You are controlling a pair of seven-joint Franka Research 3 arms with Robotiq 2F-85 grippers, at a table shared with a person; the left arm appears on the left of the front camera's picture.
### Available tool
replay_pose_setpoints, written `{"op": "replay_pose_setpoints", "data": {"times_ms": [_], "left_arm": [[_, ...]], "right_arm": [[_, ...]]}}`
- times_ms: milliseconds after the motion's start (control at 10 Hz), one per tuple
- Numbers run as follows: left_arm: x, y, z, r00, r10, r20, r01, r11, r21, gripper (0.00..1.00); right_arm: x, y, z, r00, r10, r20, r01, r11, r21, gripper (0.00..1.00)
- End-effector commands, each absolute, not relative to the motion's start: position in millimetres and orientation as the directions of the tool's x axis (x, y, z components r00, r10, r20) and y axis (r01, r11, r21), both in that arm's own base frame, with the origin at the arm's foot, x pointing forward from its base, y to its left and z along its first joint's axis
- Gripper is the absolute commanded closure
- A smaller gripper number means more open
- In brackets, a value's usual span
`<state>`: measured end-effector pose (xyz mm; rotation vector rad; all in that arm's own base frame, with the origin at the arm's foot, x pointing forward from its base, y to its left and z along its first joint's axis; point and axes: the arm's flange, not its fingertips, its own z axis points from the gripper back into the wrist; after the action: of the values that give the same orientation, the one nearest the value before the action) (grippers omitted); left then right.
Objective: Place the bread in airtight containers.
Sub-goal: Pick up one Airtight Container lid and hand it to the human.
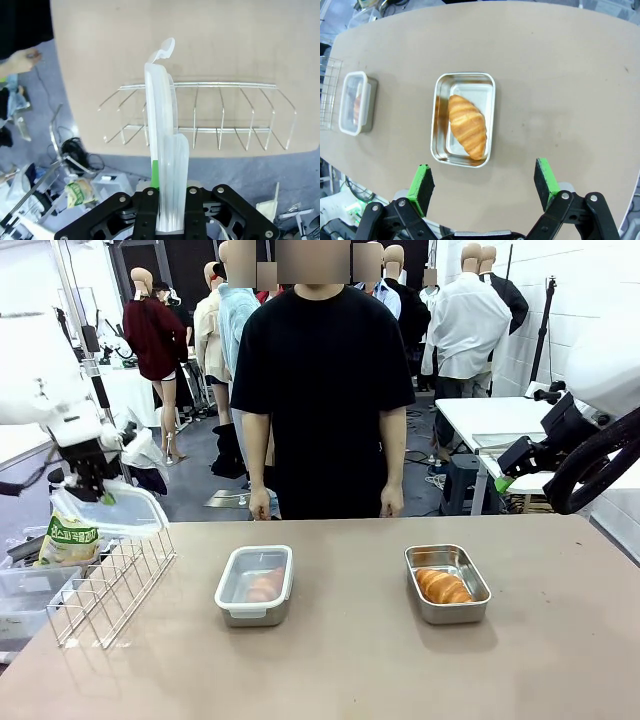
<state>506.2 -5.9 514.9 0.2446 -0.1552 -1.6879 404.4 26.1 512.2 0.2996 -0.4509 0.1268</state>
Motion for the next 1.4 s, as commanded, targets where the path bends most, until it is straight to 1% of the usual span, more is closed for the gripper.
{"op": "replay_pose_setpoints", "data": {"times_ms": [0,100,300,400,500,600,700,800,1000,1300], "left_arm": [[477.8,-12.3,536.6,-0.124,-0.99,-0.065,0.946,-0.138,0.293,1.0],[469.8,-14.2,550.5,-0.202,-0.979,-0.003,0.925,-0.192,0.329,1.0],[463.9,-42.6,571.7,-0.34,-0.94,0.023,0.838,-0.291,0.461,1.0],[465.7,-60.7,580.6,-0.395,-0.918,0.037,0.789,-0.318,0.525,1.0],[467.1,-81.9,592.7,-0.438,-0.899,0.026,0.738,-0.343,0.581,1.0],[471.3,-103.1,605.4,-0.461,-0.887,-0.023,0.686,-0.373,0.625,1.0],[479.6,-121.4,615.4,-0.457,-0.886,-0.084,0.624,-0.386,0.68,1.0],[489.8,-140.5,620.7,-0.49,-0.867,-0.094,0.58,-0.405,0.707,1.0],[502.9,-179.3,626.9,-0.539,-0.831,-0.135,0.508,-0.449,0.735,1.0],[510.5,-228.9,625.9,-0.612,-0.771,-0.175,0.447,-0.52,0.727,1.0]], "right_arm": [[404.8,27.0,511.3,0.893,0.055,0.447,-0.188,0.948,0.258,0.0],[404.8,27.0,511.3,0.893,0.055,0.447,-0.188,0.948,0.258,0.0],[404.8,27.0,511.3,0.893,0.055,0.447,-0.188,0.948,0.258,0.0],[404.8,27.0,511.3,0.893,0.055,0.447,-0.188,0.948,0.258,0.0],[404.8,27.0,511.3,0.893,0.055,0.447,-0.188,0.948,0.258,0.0],[404.8,27.0,511.3,0.893,0.055,0.447,-0.188,0.948,0.258,0.0],[404.8,27.0,511.3,0.893,0.055,0.447,-0.188,0.948,0.258,0.0],[404.8,27.0,511.3,0.893,0.055,0.447,-0.188,0.948,0.258,0.0],[404.8,27.0,511.3,0.893,0.055,0.447,-0.188,0.948,0.258,0.0],[404.8,27.0,511.3,0.893,0.055,0.447,-0.188,0.948,0.258,0.0]]}}
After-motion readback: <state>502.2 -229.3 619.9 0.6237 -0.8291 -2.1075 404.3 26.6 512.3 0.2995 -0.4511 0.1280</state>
